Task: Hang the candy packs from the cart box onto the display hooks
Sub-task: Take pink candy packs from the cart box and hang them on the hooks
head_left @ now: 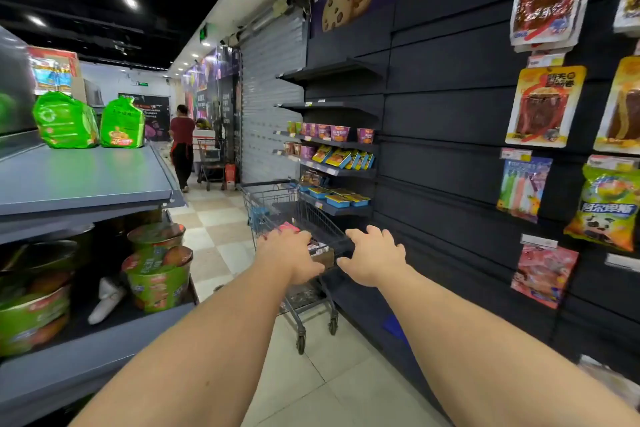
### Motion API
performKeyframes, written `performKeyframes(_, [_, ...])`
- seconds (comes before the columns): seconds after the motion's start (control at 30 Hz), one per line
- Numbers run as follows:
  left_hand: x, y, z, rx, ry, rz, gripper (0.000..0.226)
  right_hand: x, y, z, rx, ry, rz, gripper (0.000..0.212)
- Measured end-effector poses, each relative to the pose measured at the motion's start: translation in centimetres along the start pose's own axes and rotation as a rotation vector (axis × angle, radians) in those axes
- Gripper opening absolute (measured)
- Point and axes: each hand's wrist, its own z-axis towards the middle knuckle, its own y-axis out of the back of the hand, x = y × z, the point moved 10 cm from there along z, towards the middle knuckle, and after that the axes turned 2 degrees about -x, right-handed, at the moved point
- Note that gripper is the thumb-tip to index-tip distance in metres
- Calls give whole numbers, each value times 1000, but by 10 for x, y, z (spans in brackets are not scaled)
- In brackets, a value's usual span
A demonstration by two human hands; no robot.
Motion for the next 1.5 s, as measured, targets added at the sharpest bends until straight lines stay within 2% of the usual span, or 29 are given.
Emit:
performKeyframes(0.37, [-13,-82,85,20,-47,42,79,-47,-100,79,155,-47,-1,62])
performKeyframes(0.73, [-51,-145,289,87,-10,72,79,-139,-149,287,241,-58,41,61])
performKeyframes(1.1, [59,-202,450,109,97,70,67,-73,-240,469,320,46,62,56])
performKeyframes(1.27, [127,-232,532,149,110,50,76,-44,-290,561,372,16,63,58])
performKeyframes(1.5, [205,-275,646,205,115,54,74,-4,-357,670,432,19,101,65])
